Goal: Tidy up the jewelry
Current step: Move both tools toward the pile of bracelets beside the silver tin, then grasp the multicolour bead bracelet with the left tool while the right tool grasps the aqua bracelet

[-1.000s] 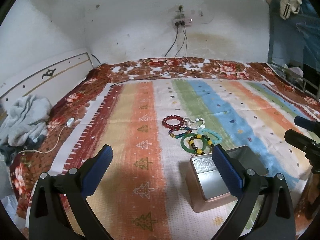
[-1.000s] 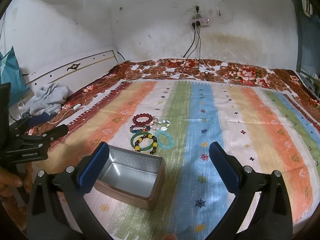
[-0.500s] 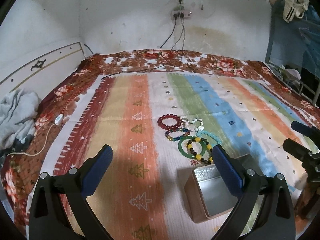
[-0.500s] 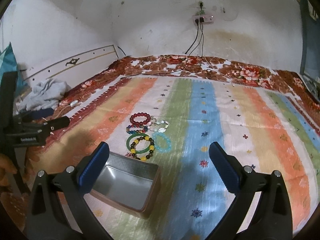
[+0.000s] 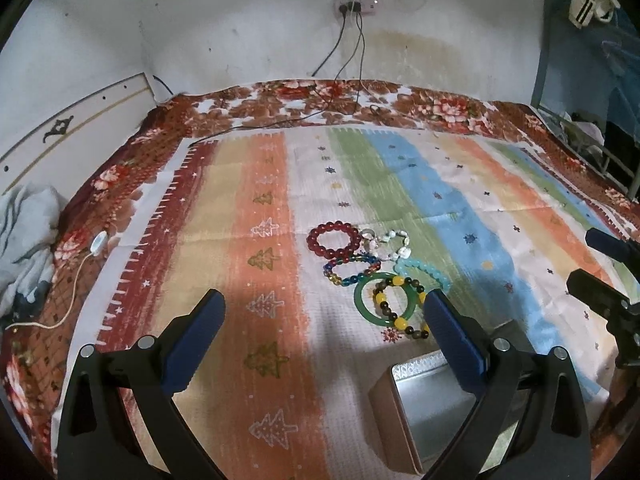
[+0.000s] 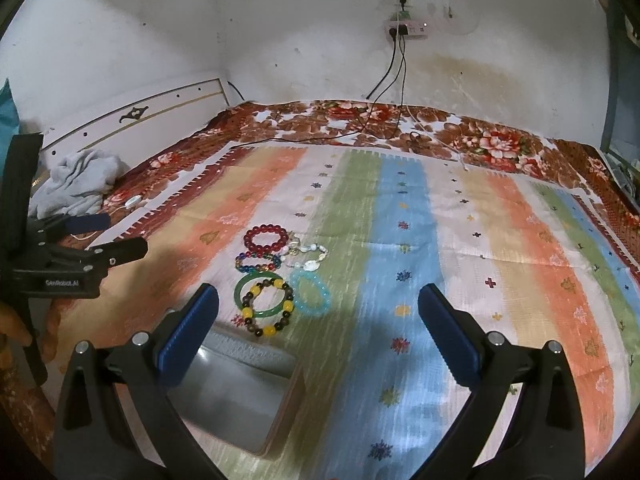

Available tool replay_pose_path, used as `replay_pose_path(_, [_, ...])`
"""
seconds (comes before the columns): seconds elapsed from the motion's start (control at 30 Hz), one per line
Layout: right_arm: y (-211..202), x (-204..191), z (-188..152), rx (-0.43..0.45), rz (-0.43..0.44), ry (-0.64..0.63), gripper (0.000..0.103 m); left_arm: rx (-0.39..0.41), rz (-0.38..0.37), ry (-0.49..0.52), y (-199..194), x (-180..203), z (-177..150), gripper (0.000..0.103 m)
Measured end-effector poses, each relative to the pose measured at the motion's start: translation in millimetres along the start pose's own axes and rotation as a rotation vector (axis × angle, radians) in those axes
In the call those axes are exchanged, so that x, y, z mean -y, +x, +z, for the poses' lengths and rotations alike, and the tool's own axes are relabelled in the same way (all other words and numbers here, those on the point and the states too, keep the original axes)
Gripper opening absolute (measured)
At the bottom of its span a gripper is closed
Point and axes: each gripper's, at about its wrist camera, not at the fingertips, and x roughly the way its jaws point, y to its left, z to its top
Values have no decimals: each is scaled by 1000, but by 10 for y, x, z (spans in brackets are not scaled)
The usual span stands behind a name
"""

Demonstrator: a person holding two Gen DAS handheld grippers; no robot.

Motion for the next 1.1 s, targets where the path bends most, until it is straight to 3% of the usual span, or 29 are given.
replay_pose_path(0.67, [611, 199, 141, -118, 7, 28, 98, -48, 19, 14, 492, -56, 287, 98])
replay_pose_path(0.93, [839, 237, 181, -164, 14, 31, 98, -107, 23, 29, 777, -72, 340, 97])
replay_pose_path(1.1, [998, 249, 155, -220, 29, 34, 98, -180, -5, -24, 959, -146, 352, 97])
